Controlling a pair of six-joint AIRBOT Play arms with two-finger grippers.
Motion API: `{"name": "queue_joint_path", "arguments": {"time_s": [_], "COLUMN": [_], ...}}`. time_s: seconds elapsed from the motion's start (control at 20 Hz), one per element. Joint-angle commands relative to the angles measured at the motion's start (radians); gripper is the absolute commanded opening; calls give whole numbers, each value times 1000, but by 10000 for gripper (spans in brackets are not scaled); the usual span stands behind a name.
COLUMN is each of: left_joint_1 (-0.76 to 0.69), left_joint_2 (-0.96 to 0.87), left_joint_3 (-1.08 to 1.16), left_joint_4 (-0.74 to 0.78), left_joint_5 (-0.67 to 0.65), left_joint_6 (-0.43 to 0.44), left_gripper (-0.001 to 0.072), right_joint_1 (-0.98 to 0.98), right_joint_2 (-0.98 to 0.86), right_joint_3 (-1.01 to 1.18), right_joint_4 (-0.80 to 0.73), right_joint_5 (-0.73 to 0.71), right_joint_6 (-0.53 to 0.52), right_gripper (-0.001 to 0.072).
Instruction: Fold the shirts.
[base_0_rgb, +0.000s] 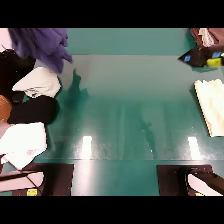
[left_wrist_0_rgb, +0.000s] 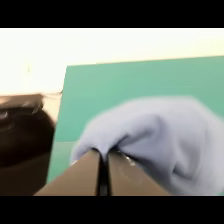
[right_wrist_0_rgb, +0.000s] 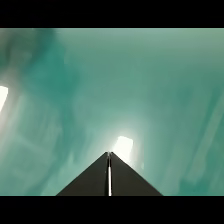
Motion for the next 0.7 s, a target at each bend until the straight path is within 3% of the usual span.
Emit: {"name": "queue_joint_path", "arguments": {"time_s": [0.0,0.15,0.25,0.45,0.5,0.55,0.65], "left_joint_1": [-135,-343,-523,-821,-866,-893,-897], "left_joint_2": [161,171,169,169,169,168,163], "left_joint_3": [-3,-88,-216,-546,-624,-682,-724], "left_joint_4": [-6,-10,-11,-110,-162,-192,-164], "left_joint_5": [-183,-276,-270,-92,-19,39,51], "left_joint_6": [13,-91,-144,-201,-201,-212,-216], "left_gripper": [24,24,24,49,343,536,540], "right_joint_1": [-24,-24,-24,-24,-24,-24,-24], "right_joint_2": [0,0,0,14,22,32,58], "right_joint_3": [121,177,200,202,195,186,158], "right_joint_4": [-1,-1,0,1,1,0,0], "right_joint_5": [-2,9,32,62,66,66,63], "right_joint_6": [-1,-1,-1,-1,-1,-1,-1], "right_gripper": [16,16,17,17,16,17,16]}}
